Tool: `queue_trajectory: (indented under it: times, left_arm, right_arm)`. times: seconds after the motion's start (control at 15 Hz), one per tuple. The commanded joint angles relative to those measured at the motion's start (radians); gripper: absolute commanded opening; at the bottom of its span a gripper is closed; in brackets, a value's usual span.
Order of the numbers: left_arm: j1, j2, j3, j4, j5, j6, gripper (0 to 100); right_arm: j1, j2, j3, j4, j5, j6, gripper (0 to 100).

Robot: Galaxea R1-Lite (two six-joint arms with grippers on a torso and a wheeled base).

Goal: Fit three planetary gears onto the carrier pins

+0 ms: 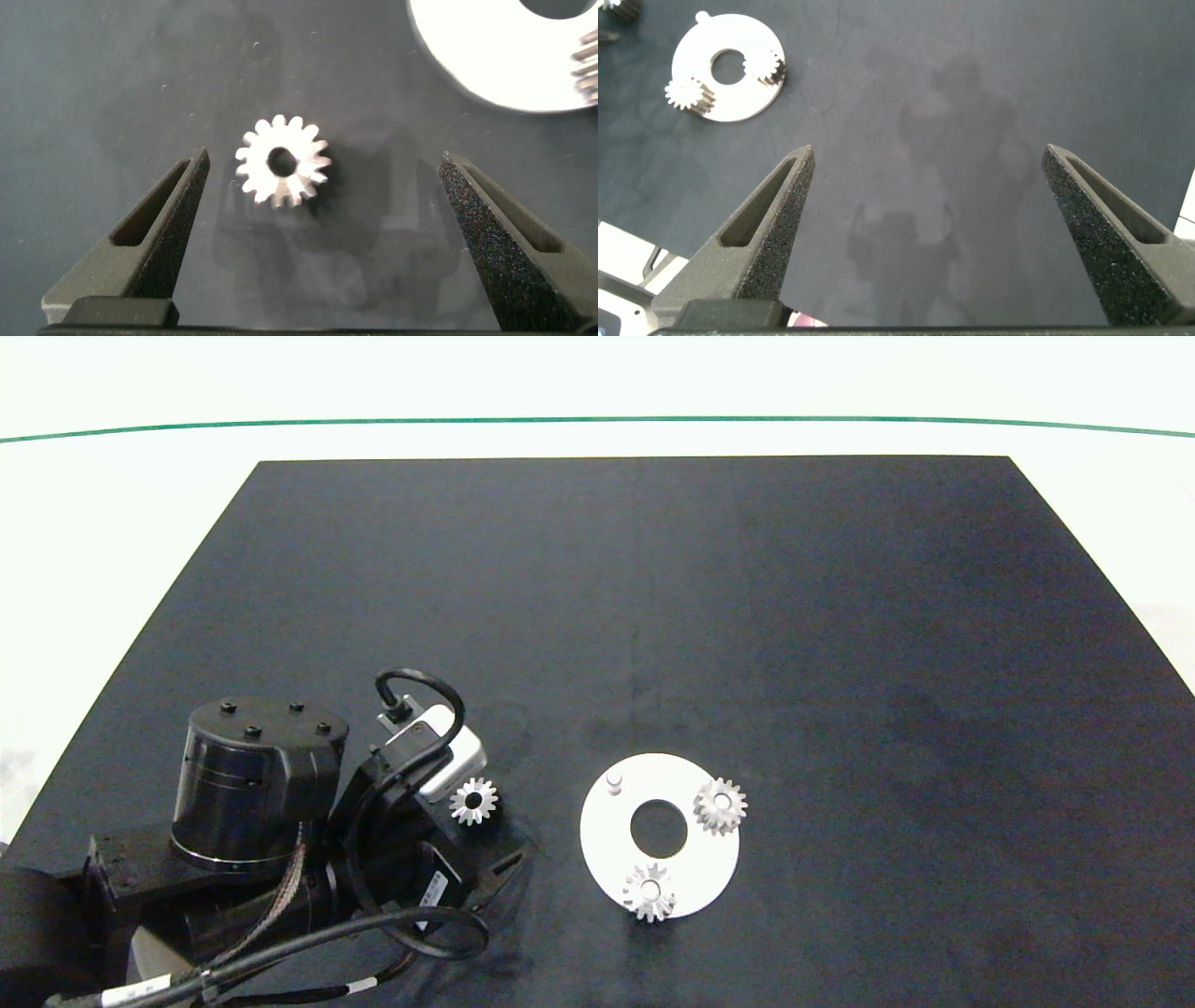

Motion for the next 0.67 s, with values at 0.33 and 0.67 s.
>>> queue_trajectory:
  times: [0.33,0.67]
  left_arm:
    - [0.039,-0.001,-0.064,0.07,0.001,0.023,100]
    - [0.039,0.033,-0.071,0.082,0.001,0.017,100]
  right_arm:
    - [0.001,-0.014,0.024,0.003,0.004,-0.002,100]
    - [0.001,-0.023,0.024,0.003,0.004,-0.002,100]
